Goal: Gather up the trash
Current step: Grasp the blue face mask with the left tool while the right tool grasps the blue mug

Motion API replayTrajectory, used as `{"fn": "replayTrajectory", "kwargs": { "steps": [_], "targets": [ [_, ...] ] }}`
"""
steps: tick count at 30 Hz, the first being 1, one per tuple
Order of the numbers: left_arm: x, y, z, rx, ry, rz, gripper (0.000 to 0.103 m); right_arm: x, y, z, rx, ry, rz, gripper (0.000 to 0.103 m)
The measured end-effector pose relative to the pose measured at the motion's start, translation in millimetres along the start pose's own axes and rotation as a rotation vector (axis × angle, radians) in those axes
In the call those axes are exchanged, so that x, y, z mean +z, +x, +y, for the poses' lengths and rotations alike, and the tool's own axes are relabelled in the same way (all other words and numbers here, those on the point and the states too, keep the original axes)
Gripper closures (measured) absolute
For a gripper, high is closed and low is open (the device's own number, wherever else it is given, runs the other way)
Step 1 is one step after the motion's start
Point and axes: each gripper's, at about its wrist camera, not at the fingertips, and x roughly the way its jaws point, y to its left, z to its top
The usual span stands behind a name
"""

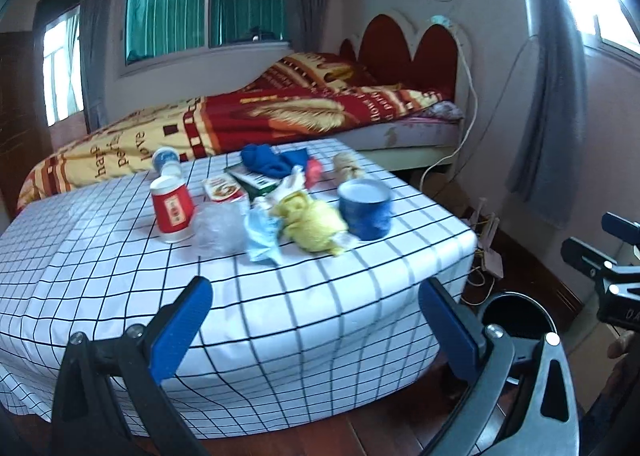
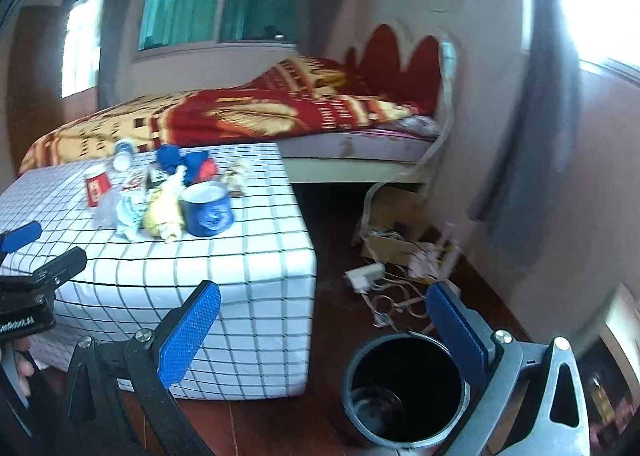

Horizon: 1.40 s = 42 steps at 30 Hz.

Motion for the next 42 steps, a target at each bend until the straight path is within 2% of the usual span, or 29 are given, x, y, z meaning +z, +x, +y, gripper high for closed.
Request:
{"fn": "replayTrajectory", "kwargs": {
  "steps": [3, 8, 13, 15, 16, 19, 22, 25, 29, 35, 42],
  "targets": [
    [1, 11, 19, 0.037, -0.022, 0.022, 0.000, 9, 21, 12, 0.015, -0.010, 0.055, 0.000],
    [2, 36, 53, 0.047, -0.106, 0.053, 0.001, 20, 53, 25, 0.082, 0.024, 0.076, 0.000],
    [6, 65, 74, 0.068, -0.133, 0.082, 0.015, 34, 90, 44, 0.141, 0.007, 0.077, 0.001],
    [8, 75, 83, 0.070, -0.152, 0.091, 0.017, 38, 106, 52, 0.163, 0.001, 0.090, 0.009],
    [9, 77, 86, 0.064, -0.166, 0.088, 0.017, 40, 113, 56, 0.173, -0.001, 0.094, 0.012],
    [12, 84, 84, 0.044, -0.168, 0.081, 0.019, 44, 130, 66, 0.188, -0.011, 0.100, 0.012],
    [12, 96, 75, -0.014, -0.164, 0.104, 0.034, 45, 147, 75, 0.196, -0.035, 0.112, 0.013],
    [11, 110, 67, -0.066, -0.164, 0.126, 0.045, 45, 162, 80, 0.228, -0.041, 0.130, 0.021],
    [10, 130, 63, -0.132, -0.199, 0.173, 0.057, 44, 175, 87, 0.255, -0.063, 0.144, 0.022],
    [20, 154, 68, -0.131, -0.215, 0.182, 0.059, 51, 197, 93, 0.282, -0.077, 0.143, 0.024],
    [31, 169, 75, -0.092, -0.212, 0.180, 0.059, 62, 219, 98, 0.309, -0.110, 0.145, 0.024]
  ]
}}
